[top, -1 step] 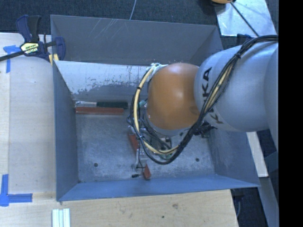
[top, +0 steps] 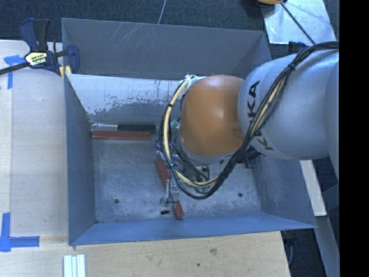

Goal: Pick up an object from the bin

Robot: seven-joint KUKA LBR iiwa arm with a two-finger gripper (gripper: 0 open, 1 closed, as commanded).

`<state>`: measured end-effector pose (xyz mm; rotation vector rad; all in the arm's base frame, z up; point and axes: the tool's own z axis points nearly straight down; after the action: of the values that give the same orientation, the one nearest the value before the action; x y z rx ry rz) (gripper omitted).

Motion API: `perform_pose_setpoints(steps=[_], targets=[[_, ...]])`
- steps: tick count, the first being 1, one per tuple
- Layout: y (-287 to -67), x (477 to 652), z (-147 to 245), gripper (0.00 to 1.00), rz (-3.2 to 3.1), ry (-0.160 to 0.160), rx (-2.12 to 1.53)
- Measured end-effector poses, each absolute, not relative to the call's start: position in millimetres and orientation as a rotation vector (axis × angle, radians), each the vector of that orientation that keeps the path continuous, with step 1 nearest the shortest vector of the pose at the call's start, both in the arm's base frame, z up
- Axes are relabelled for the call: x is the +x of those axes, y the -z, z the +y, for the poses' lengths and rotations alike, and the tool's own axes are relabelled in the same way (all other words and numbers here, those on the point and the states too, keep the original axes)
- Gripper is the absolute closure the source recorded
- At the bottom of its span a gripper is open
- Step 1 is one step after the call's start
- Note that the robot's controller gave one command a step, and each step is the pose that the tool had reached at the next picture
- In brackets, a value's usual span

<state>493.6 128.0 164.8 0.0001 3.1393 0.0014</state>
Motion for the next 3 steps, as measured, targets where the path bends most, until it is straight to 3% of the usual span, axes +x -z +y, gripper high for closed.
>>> perform_pose_setpoints(steps=[1, 2, 3], targets=[[-72.5, 531.4, 73.5, 1.0, 3.134, -0.001, -0.116], [-71.0, 530.8, 73.2, 0.0, 3.136, -0.001, -0.115], [-72.5, 531.0, 74.2, 1.0, 3.134, -0.003, -0.115]])
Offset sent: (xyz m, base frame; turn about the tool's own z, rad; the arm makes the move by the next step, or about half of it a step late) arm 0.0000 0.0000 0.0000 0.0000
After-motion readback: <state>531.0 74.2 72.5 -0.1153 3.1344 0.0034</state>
